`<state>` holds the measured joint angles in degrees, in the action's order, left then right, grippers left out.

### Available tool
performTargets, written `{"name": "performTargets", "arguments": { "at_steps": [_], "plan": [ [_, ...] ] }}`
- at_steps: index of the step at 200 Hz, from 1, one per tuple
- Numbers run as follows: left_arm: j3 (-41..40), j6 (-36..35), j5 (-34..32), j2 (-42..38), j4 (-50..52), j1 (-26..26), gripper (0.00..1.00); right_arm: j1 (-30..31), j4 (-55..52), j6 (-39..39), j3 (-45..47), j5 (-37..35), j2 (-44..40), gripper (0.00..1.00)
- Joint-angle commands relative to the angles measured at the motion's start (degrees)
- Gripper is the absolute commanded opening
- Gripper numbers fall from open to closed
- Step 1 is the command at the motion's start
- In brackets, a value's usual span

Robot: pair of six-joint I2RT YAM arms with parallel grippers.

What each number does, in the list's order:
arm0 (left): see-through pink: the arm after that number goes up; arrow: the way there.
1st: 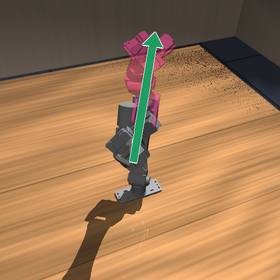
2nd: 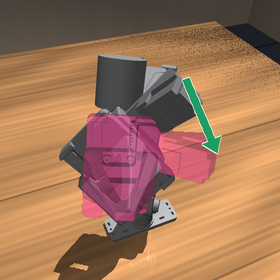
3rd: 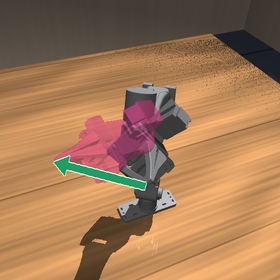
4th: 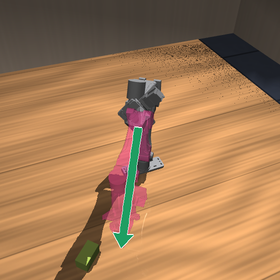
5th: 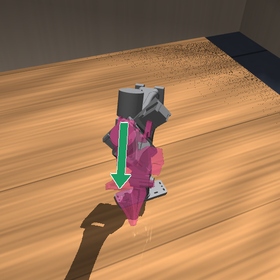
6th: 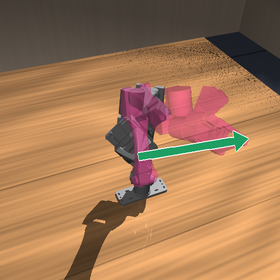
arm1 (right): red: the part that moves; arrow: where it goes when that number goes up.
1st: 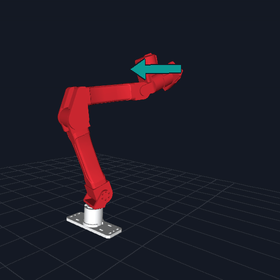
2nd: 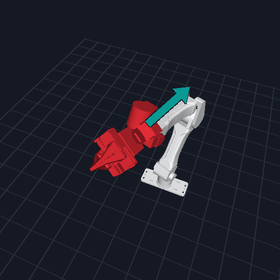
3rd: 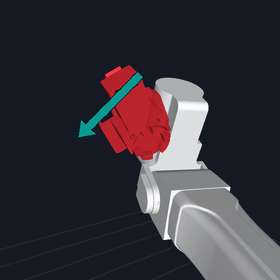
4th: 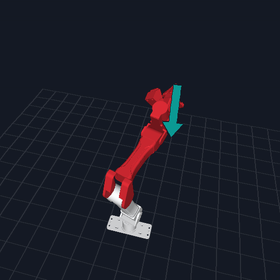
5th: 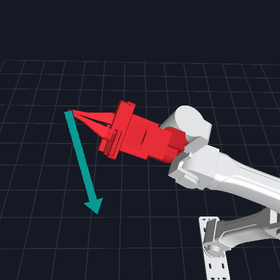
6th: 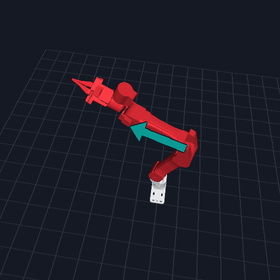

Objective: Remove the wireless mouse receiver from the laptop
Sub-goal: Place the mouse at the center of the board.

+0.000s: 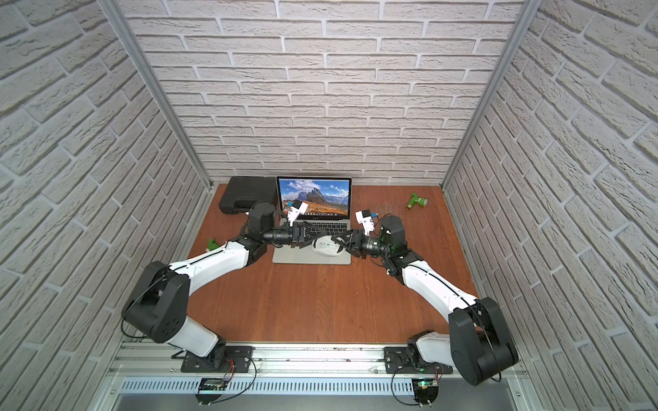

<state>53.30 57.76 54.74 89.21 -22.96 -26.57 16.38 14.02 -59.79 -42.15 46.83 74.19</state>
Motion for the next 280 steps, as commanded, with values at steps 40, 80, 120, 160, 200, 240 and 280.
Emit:
{"name": "performTargets", "arguments": {
  "at_steps": [40, 80, 120, 160, 200, 240, 280],
  "plan": [
    [-2.8, -10.9, -14.6, -3.9, 13.0, 9.6, 0.99, -0.5, -28.5, 30.6, -11.6, -19.9, -2.8, 0.03],
    [-7.5, -26.2, -44.8, -15.7, 23.8, 10.8, 0.99, 10.8, -28.4, 62.6, -10.0, -65.7, -3.2, 0.03],
    [-19.8, -31.8, -68.2, -27.3, 15.8, 11.0, 0.98, 18.3, -13.6, 82.1, -7.5, -84.5, 8.4, 0.03],
    [-28.1, -33.0, -86.5, -33.2, 12.3, 11.2, 0.98, 21.9, 4.0, 100.1, -8.8, -99.3, 28.3, 0.03],
    [-30.6, -33.7, -91.8, -33.7, 10.1, 12.8, 0.98, 22.6, 10.7, 104.1, -11.3, -102.5, 40.2, 0.03],
    [-29.5, -35.0, -93.3, -32.3, 12.0, 16.3, 0.98, 21.7, 1.4, 98.7, -12.2, -103.2, 44.2, 0.03],
    [-27.6, -34.0, -93.4, -31.6, 15.8, 19.0, 0.98, 20.6, -15.2, 86.1, -15.0, -100.9, 44.1, 0.18]
  ]
}}
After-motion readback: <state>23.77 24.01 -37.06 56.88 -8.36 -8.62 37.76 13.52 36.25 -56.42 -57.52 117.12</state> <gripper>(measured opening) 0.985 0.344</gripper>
